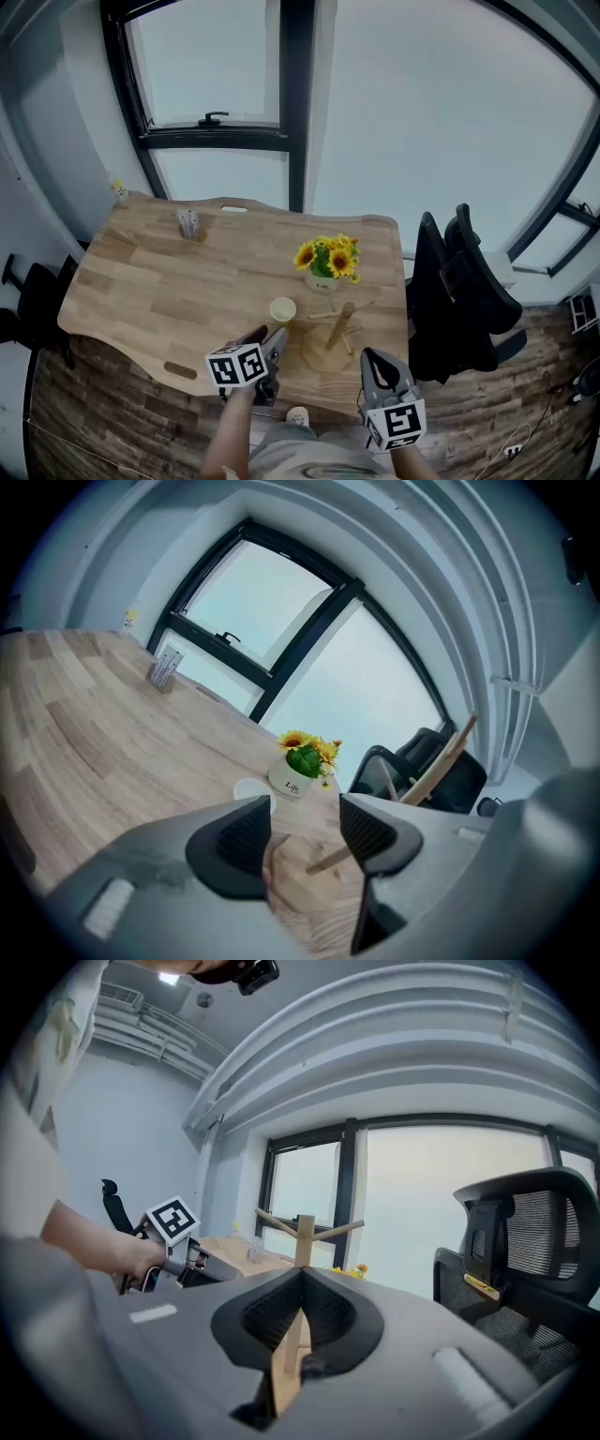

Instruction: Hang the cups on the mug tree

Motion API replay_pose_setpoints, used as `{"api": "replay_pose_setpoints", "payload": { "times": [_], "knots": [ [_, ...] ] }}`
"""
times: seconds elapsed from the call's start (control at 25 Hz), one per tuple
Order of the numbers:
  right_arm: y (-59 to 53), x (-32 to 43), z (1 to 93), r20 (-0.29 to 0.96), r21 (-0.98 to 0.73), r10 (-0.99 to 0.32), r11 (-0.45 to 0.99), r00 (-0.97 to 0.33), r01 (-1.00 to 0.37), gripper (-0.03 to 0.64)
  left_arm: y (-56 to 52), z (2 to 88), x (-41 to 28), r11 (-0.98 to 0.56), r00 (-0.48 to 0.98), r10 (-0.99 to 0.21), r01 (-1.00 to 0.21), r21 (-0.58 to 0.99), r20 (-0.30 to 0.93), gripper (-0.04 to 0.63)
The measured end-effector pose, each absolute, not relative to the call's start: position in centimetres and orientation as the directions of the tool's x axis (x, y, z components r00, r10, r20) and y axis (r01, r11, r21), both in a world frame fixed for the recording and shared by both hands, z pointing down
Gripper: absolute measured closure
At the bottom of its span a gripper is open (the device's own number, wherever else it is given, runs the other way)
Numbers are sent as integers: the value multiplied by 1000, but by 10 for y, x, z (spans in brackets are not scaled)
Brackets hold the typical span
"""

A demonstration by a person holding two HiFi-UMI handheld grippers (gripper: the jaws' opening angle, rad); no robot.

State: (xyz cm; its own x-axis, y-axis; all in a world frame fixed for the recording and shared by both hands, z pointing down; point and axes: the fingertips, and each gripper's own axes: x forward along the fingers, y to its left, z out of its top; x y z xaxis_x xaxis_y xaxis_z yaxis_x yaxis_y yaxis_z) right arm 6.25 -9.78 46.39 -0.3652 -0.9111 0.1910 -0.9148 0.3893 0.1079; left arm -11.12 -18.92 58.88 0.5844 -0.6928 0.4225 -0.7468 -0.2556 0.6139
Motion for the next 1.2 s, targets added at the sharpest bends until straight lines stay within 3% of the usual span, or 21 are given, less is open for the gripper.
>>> {"api": "replay_pose_setpoints", "payload": {
  "times": [0.68,1.2],
  "knots": [
    [-133,78,485,214,82,-927,331,-308,-940,618,-251,658,-111,-154,611,-561,-740,655,558,370],
    [-140,81,497,240,80,-928,313,-287,-946,618,-267,691,-111,-49,662,-458,-685,727,593,370]
  ]
}}
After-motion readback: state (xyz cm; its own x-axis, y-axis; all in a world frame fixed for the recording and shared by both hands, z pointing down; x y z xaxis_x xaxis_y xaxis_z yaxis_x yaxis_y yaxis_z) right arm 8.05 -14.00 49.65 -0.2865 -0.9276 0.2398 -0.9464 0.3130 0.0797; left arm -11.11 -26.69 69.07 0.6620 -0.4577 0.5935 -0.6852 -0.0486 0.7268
